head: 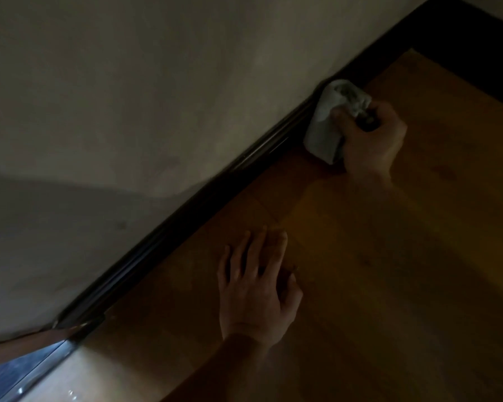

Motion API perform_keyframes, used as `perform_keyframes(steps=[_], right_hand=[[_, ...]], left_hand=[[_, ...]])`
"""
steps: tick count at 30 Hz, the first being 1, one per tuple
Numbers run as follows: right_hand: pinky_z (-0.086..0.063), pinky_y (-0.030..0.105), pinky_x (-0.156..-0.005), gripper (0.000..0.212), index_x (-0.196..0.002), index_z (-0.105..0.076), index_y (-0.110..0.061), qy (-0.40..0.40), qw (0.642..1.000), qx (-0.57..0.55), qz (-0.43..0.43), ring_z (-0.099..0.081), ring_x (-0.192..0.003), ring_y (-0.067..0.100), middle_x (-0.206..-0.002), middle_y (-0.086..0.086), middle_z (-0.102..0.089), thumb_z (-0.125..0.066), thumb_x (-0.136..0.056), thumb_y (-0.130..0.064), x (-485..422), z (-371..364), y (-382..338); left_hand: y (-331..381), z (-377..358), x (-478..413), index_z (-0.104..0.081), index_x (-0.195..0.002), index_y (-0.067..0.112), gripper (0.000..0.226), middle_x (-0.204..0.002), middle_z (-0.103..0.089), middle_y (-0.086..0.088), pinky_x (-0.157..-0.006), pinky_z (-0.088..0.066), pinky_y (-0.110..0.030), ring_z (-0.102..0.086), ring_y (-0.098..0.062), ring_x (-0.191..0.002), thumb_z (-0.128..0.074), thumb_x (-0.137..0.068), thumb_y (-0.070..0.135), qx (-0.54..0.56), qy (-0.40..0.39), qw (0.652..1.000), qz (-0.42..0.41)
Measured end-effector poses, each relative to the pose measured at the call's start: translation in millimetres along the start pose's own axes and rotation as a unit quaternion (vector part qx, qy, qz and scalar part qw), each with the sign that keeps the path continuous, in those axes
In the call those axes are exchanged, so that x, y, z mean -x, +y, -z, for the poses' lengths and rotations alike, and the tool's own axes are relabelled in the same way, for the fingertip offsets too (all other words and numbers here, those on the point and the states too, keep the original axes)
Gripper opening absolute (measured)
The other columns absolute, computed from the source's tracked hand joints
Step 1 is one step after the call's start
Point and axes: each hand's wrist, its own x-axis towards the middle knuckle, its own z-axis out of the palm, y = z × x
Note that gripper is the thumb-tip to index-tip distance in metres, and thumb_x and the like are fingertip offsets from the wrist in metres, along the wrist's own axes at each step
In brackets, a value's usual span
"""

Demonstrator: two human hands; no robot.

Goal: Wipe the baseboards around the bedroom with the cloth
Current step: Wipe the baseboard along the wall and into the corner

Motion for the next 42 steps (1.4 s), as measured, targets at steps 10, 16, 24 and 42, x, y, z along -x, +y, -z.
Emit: perform_keyframes(steps=[10,16,24,42], right_hand=[[-0.038,0.008,-0.062,0.028,-0.078,-0.045,-0.026,0.157,0.986,0.047,0.007,-0.051,-0.069,-0.008,-0.074,-0.018,-0.048,-0.071,-0.09,-0.029,-27,-1,-11],[-0.039,0.009,-0.056,0.04,-0.068,-0.039,-0.033,0.124,0.992,-0.025,-0.024,-0.048,-0.058,-0.015,-0.069,-0.016,-0.049,-0.074,-0.088,-0.028,4,-17,-8],[-0.052,0.023,-0.057,0.03,-0.072,-0.052,-0.028,0.074,0.991,-0.088,-0.062,-0.058,-0.064,-0.002,-0.072,-0.01,-0.06,-0.079,-0.084,-0.029,32,-17,-11],[-0.057,0.039,-0.057,0.028,-0.087,-0.062,-0.007,0.064,0.978,-0.141,-0.141,-0.058,-0.065,0.009,-0.076,0.005,-0.062,-0.081,-0.085,-0.028,75,-32,-13]], left_hand=[[1,1,0,-0.034,-0.153,0.04,0.069,-0.163,-0.031,0.003,-0.119,-0.015,-0.049,-0.03,-0.024,-0.147,-0.045,-0.088,0.057,-0.005,-0.006,1.0,0.002],[1,1,0,-0.039,-0.152,0.038,0.069,-0.16,-0.037,0.001,-0.117,-0.016,-0.049,-0.032,-0.026,-0.143,-0.046,-0.086,0.056,-0.016,0.006,1.0,-0.002],[2,2,-1,-0.038,-0.152,0.038,0.067,-0.157,-0.042,-0.001,-0.118,-0.018,-0.05,-0.03,-0.025,-0.146,-0.044,-0.087,0.055,-0.008,0.017,1.0,-0.002],[2,0,0,-0.038,-0.15,0.04,0.065,-0.158,-0.041,-0.001,-0.12,-0.018,-0.05,-0.036,-0.028,-0.144,-0.044,-0.086,0.054,0.013,0.016,1.0,0.006]])
